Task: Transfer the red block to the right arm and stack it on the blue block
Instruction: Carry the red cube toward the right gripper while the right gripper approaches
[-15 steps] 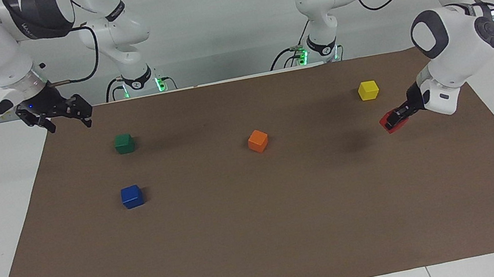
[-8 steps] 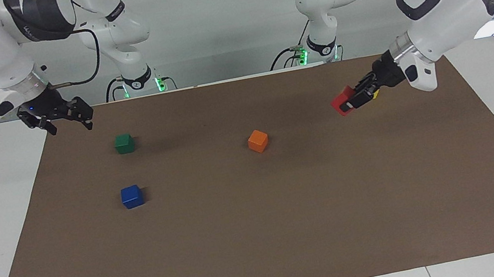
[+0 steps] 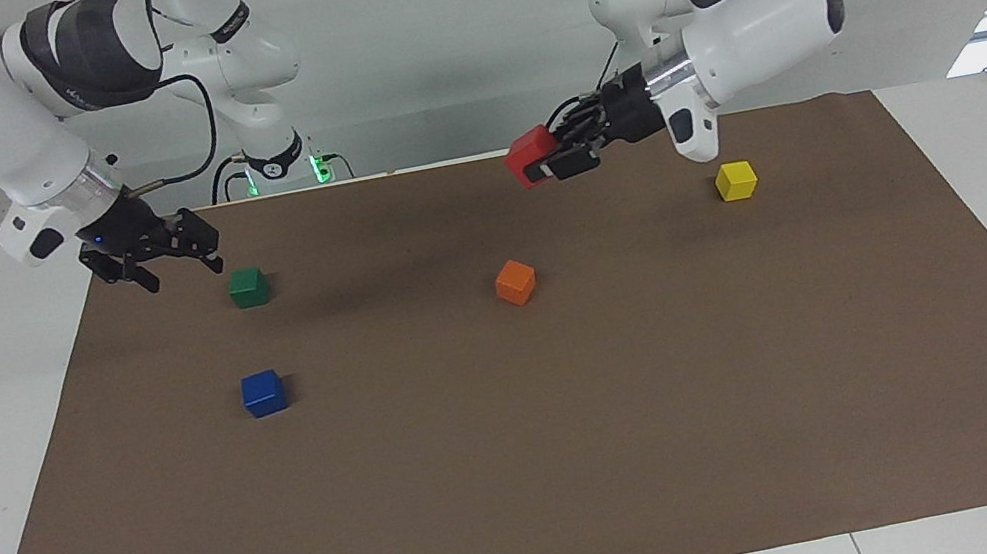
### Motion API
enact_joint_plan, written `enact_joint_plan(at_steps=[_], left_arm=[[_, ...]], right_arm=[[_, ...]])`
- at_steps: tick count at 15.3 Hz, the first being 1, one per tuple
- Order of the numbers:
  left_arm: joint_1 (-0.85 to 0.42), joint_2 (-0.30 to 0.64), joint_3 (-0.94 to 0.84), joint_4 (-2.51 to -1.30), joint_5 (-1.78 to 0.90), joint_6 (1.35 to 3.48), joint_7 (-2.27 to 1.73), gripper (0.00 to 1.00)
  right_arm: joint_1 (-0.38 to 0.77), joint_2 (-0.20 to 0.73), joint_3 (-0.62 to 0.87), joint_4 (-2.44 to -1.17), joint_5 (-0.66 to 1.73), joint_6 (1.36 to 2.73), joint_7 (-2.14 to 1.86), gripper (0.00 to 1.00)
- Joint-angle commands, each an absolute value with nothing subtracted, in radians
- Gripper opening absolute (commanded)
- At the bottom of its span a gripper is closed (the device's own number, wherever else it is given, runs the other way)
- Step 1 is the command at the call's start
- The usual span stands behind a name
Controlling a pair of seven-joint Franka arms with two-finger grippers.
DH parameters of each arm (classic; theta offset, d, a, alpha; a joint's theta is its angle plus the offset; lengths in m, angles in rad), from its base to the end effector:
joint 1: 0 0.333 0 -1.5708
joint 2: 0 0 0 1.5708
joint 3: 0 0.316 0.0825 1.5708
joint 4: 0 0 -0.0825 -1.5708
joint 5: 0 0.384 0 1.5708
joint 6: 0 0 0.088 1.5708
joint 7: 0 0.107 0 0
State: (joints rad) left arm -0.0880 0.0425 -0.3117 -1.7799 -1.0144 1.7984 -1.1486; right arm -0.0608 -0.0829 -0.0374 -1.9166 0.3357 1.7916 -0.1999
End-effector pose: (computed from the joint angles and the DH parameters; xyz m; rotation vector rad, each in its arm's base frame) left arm 0.5105 -0.2901 0.5611 2.0060 1.1104 -0.8907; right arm 0.5331 -0.0249 0.5287 -2.8099 -0.0291 -0.0105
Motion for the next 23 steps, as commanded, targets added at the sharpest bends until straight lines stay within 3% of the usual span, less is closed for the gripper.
enact_joint_plan(at_steps=[1, 3, 8, 12, 15, 23], left_arm=[[-0.161, -0.072, -0.298, -1.971, -1.185, 1.936, -1.166, 0.00], [-0.207, -0.078, -0.298, -2.008, -1.227, 2.003, -1.167, 0.00], [-0.212, -0.075, -0.298, -2.066, -1.399, 2.062, -1.169, 0.00], [-0.248, -0.037, -0.298, -2.066, -1.475, 2.120, -1.169, 0.00], [-0.274, -0.011, -0.298, -2.065, -1.532, 2.135, -1.169, 0.00], [-0.383, 0.009, -0.298, -2.060, -1.621, 2.342, -1.086, 0.00]], right_arm=[[-0.126, -0.098, -0.032, -1.996, 0.625, 1.825, -0.418, 1.00], [-0.167, -0.100, -0.032, -2.034, 0.786, 1.778, -0.516, 1.00], [-0.372, -0.054, -0.035, -2.175, 0.985, 1.504, -0.854, 1.00], [-0.463, 0.087, -0.035, -2.221, 1.093, 1.297, -1.067, 1.00], [-0.460, 0.236, -0.035, -2.220, 1.156, 1.215, -1.213, 1.00], [-0.371, 0.313, -0.034, -2.215, 1.357, 1.069, -1.233, 1.00]])
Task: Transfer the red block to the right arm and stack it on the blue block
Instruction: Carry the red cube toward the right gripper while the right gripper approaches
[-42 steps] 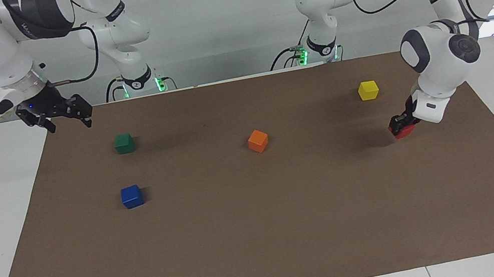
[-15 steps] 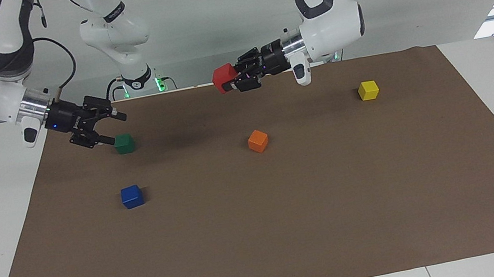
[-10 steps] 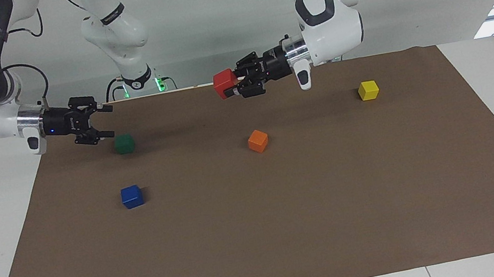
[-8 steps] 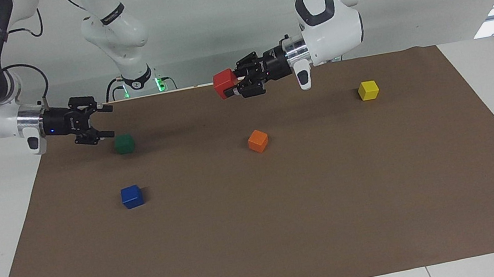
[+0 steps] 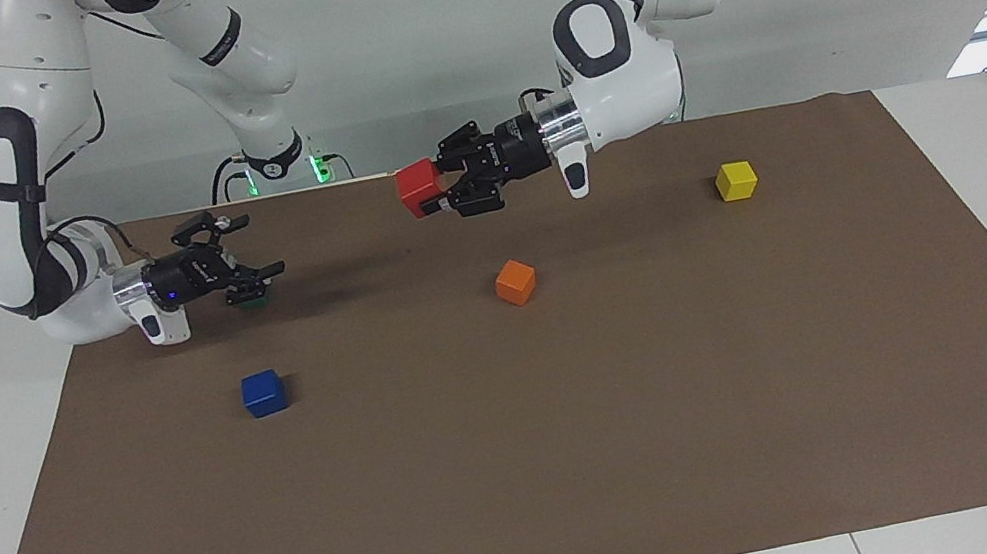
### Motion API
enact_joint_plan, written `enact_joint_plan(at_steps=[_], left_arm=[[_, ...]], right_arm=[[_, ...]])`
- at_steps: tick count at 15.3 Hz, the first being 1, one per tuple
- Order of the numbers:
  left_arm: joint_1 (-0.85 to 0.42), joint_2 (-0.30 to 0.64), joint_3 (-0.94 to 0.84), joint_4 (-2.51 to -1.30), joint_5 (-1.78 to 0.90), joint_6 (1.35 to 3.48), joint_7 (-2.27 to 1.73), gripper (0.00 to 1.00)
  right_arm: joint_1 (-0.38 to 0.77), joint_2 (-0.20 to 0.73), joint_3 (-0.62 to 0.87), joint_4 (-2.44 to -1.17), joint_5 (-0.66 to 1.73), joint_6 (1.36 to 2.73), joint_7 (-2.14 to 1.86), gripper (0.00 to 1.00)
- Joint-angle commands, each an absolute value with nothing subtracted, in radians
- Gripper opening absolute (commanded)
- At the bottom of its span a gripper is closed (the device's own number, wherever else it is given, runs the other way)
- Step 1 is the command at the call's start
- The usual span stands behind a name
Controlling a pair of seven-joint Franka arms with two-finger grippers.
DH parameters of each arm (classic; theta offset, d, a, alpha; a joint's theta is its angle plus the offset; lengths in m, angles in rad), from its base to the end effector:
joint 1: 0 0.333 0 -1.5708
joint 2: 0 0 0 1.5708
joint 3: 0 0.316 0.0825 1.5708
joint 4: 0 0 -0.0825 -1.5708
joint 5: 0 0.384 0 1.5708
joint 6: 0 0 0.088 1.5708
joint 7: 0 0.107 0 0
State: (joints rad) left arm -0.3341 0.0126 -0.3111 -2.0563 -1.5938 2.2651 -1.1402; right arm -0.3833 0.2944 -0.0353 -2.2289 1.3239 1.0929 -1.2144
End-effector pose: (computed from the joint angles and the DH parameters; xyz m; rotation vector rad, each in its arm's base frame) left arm 0.4505 -0.3708 0.4729 1.4376 1.3990 -1.0488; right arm 0.4647 -0.0626 0.3023 -1.3138 -0.2089 -0.1703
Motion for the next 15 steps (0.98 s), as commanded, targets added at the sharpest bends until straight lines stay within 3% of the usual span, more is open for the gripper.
enact_joint_plan(at_steps=[1, 6, 15], left_arm=[[-0.418, 0.017, -0.298, -2.065, -1.621, 2.396, -1.068, 0.00], [-0.472, 0.021, -0.296, -2.063, -1.621, 2.428, -1.062, 0.00], [-0.584, 0.132, -0.298, -1.981, -1.704, 2.563, -0.951, 0.00]], right_arm=[[-0.361, 0.313, -0.032, -2.215, 1.374, 1.068, -1.233, 1.00], [-0.296, 0.333, -0.034, -2.215, 1.465, 1.057, -1.238, 1.00], [-0.221, 0.334, -0.034, -2.220, 1.506, 1.103, -1.238, 1.00]])
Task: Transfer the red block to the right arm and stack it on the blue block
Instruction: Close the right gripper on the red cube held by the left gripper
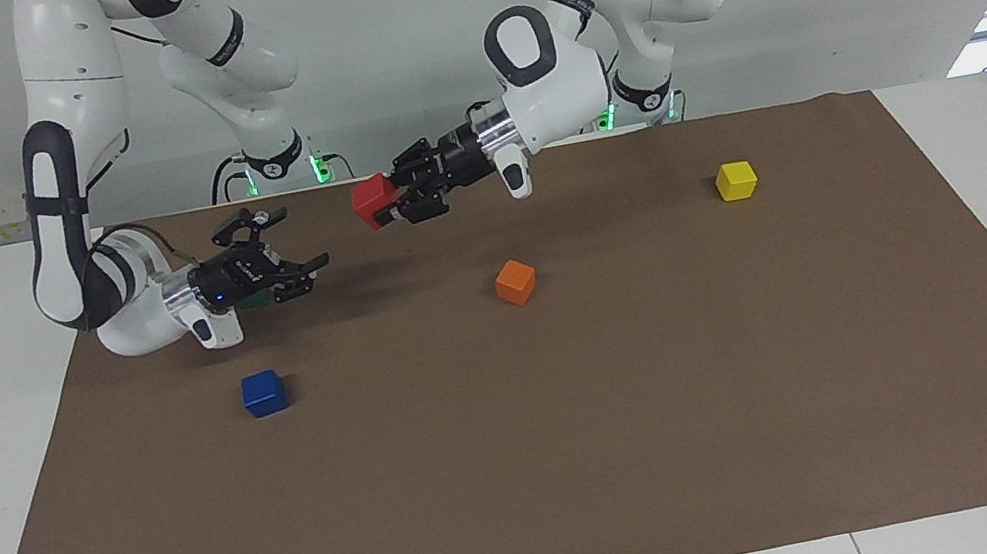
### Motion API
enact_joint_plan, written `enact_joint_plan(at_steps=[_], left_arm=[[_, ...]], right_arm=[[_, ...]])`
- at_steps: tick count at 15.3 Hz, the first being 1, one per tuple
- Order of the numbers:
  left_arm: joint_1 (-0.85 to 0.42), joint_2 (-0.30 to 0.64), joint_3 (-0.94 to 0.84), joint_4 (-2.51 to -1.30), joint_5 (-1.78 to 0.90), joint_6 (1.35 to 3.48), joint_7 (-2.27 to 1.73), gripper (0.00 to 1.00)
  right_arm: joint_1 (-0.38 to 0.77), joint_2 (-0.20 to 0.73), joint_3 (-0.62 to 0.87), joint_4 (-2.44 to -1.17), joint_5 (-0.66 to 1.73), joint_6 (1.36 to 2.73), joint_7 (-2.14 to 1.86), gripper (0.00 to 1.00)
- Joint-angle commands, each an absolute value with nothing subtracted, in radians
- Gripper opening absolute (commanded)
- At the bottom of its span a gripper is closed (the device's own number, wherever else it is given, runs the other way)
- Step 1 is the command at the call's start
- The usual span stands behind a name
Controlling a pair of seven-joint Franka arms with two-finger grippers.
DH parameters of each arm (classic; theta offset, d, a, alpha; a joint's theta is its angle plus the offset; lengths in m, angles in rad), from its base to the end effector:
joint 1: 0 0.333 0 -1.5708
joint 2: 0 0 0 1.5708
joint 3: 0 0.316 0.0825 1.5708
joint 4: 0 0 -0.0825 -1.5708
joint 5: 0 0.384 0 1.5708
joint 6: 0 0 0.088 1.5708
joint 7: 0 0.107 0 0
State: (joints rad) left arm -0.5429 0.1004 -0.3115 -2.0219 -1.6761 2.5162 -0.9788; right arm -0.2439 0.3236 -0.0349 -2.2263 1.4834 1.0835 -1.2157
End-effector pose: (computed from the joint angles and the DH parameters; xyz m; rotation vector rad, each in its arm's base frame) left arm 0.4042 -0.4447 0.4375 1.5269 1.3582 -0.9074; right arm 0.4860 0.0021 0.3027 -1.2114 -0.2143 -0.1734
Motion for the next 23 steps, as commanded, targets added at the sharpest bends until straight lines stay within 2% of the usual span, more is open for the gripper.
enact_joint_plan(at_steps=[1, 9, 18, 23], left_arm=[[-0.586, 0.153, -0.298, -1.958, -1.698, 2.575, -0.950, 0.00], [-0.606, 0.169, -0.298, -1.940, -1.695, 2.599, -0.905, 0.00], [-0.603, 0.176, -0.298, -1.940, -1.695, 2.594, -0.905, 0.00], [-0.604, 0.176, -0.298, -1.940, -1.697, 2.597, -0.905, 0.00]], right_arm=[[-0.207, 0.334, -0.034, -2.221, 1.506, 1.109, -1.229, 1.00], [-0.175, 0.334, -0.032, -2.241, 1.517, 1.212, -1.060, 1.00], [-0.189, 0.328, -0.032, -2.238, 1.519, 1.089, -1.061, 1.00], [-0.181, 0.328, -0.032, -2.233, 1.548, 1.080, -1.069, 1.00]])
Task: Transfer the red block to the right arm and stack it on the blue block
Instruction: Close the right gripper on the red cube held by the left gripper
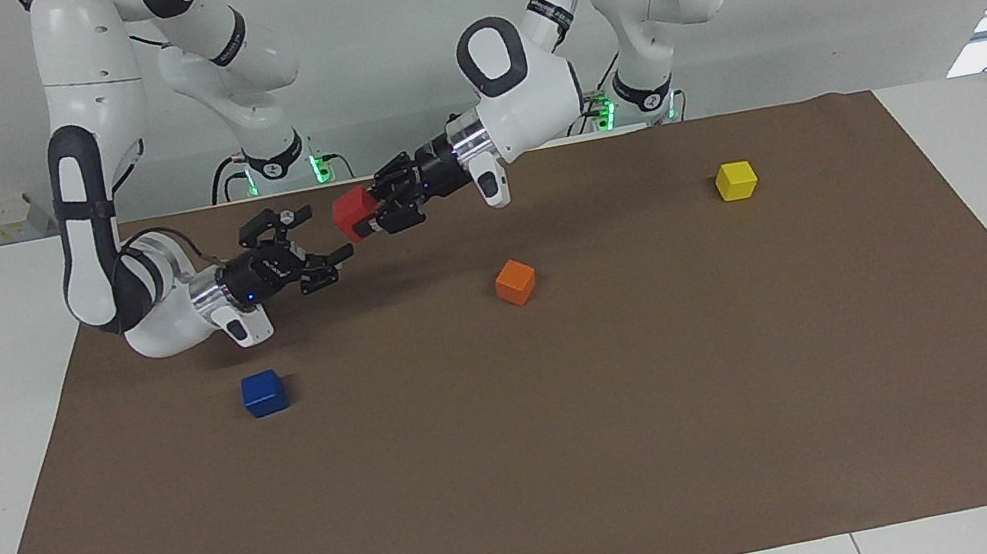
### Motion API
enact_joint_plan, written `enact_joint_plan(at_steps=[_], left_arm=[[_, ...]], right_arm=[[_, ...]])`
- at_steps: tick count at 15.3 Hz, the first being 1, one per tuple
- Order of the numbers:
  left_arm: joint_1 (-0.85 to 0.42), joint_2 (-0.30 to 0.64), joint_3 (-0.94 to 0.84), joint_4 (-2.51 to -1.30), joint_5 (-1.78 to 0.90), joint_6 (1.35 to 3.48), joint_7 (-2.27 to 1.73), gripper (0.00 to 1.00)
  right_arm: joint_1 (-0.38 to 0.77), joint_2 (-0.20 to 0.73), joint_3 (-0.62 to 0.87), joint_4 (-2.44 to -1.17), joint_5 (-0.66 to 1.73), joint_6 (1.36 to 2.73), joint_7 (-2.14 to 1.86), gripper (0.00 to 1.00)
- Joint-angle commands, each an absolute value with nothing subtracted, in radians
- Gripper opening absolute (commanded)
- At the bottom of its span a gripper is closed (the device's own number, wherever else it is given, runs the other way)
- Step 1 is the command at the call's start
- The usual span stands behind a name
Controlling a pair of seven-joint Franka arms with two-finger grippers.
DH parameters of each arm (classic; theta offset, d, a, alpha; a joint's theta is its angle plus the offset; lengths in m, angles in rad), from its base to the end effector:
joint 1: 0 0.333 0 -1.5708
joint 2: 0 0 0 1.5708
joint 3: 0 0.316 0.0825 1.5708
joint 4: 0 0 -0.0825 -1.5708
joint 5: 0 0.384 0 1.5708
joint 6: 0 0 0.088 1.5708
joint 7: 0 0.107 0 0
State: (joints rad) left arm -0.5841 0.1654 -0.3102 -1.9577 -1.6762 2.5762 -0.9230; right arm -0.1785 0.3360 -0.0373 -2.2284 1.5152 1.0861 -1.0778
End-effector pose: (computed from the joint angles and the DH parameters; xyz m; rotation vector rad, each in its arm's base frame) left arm 0.4064 -0.4674 0.4300 1.5571 1.3223 -0.8538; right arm 0.4877 0.0324 0.2982 -1.2020 -0.1421 -0.0176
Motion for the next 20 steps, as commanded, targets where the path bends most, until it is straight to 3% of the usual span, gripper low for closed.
enact_joint_plan(at_steps=[1, 9, 20], left_arm=[[-0.606, 0.176, -0.298, -1.940, -1.698, 2.599, -0.905, 0.00], [-0.621, 0.184, -0.301, -1.927, -1.723, 2.628, -0.907, 0.00], [-0.623, 0.196, -0.301, -1.919, -1.733, 2.632, -0.907, 0.00]], right_arm=[[-0.176, 0.328, -0.032, -2.233, 1.561, 1.084, -1.068, 1.00], [-0.087, 0.330, -0.032, -2.232, 1.680, 1.169, -1.068, 1.00], [-0.089, 0.331, -0.031, -2.229, 1.684, 1.174, -1.068, 1.00]])
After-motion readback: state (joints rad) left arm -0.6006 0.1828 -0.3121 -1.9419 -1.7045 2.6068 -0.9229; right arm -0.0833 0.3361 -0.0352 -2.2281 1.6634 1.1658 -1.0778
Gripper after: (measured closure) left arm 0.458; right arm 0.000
